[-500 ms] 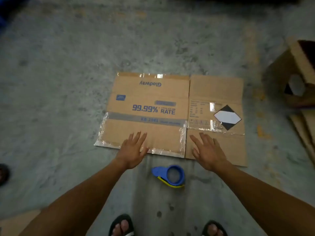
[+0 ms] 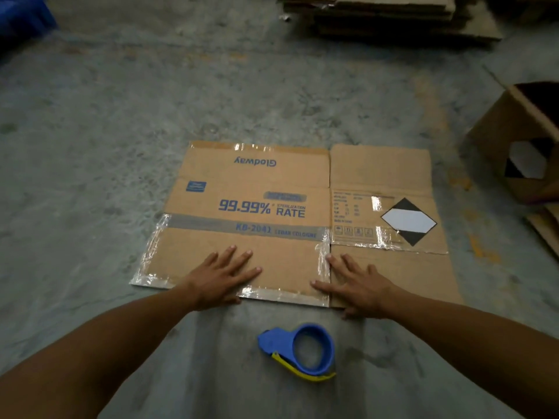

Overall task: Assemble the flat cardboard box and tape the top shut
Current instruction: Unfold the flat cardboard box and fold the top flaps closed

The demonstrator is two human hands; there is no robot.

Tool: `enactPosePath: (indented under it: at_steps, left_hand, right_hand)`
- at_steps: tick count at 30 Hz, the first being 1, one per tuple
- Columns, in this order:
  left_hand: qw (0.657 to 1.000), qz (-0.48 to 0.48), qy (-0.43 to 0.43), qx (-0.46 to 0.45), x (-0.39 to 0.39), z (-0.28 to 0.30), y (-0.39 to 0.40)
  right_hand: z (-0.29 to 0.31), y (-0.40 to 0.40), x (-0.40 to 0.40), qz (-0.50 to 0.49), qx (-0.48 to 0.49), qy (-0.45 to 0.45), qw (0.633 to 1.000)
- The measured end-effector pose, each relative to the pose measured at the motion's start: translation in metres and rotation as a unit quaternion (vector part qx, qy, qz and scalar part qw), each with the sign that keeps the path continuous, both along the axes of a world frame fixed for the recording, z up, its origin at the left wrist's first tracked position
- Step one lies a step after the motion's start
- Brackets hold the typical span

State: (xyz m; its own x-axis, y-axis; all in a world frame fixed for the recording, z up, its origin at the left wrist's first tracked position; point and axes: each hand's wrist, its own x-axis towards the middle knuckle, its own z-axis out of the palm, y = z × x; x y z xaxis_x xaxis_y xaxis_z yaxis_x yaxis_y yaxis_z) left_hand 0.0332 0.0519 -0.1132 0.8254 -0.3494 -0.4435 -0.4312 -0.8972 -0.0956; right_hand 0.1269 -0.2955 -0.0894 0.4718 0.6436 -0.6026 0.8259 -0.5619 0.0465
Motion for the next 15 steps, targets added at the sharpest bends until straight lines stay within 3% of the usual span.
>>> enactPosePath:
  at_steps: [10,15]
  left_hand:
    - [0.989,0.072,-0.079,-0.105,0.013,0.025,0.013]
    - [0.919,0.271,-0.256,-0.127,0.025,0.046,0.022]
  right_hand:
    - [0.046,0.015,0.027,-0.027,-0.010,0.011,1.000]
    - [0.092,0.025,0.051,-0.091,0.058,0.015,0.994]
